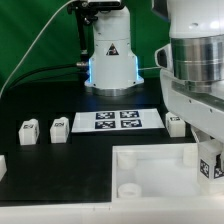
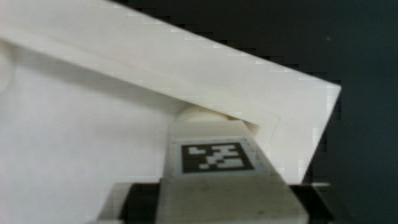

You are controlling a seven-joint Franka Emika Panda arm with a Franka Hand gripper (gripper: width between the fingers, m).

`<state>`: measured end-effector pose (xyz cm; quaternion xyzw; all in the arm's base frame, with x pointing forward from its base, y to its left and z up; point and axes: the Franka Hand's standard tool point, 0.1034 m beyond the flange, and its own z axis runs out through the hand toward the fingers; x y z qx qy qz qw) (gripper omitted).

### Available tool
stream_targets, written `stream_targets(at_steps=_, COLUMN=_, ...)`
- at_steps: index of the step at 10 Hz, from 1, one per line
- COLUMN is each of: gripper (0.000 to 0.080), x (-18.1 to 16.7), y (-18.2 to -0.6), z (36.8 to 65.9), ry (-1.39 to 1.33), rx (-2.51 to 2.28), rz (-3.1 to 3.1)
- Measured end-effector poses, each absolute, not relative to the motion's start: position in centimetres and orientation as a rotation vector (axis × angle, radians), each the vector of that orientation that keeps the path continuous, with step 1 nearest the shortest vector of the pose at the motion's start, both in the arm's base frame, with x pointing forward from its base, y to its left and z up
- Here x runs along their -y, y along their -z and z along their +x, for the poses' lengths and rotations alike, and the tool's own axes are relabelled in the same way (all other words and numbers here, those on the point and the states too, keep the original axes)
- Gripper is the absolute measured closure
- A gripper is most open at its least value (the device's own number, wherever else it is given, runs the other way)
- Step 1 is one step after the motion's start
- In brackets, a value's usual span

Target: Assemble one leg

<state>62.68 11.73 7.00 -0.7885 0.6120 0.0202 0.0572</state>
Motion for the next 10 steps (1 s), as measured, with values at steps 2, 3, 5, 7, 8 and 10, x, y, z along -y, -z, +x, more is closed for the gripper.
stream_targets(at_steps=2, gripper=0.0508, x=-11.96, y=-6.91, z=62.67, ry=-0.091, rx=-2.163, rz=-2.099)
stream_targets(at_steps=3, gripper=0.0508, x=-12.08, y=-6.92, z=62.66, ry=-0.092, rx=-2.217, rz=-2.045)
stream_targets(at_steps=5, gripper=0.0442, x=-12.1, y=-6.91, z=62.65, ry=-0.089, rx=-2.185, rz=-2.078)
stream_targets(at_steps=7, gripper=0.0278, x=-12.16, y=-6.96, z=62.66, ry=-0.067, rx=-1.929, rz=-2.312)
stream_targets(at_steps=8, gripper=0.0173, x=-12.28, y=-7.09, z=62.72, ry=-0.055, rx=-1.771, rz=-2.431)
stream_targets(at_steps=10, gripper=0.0157, x=-12.1, y=-7.0, z=62.7, ry=-0.033, rx=-1.502, rz=-2.605)
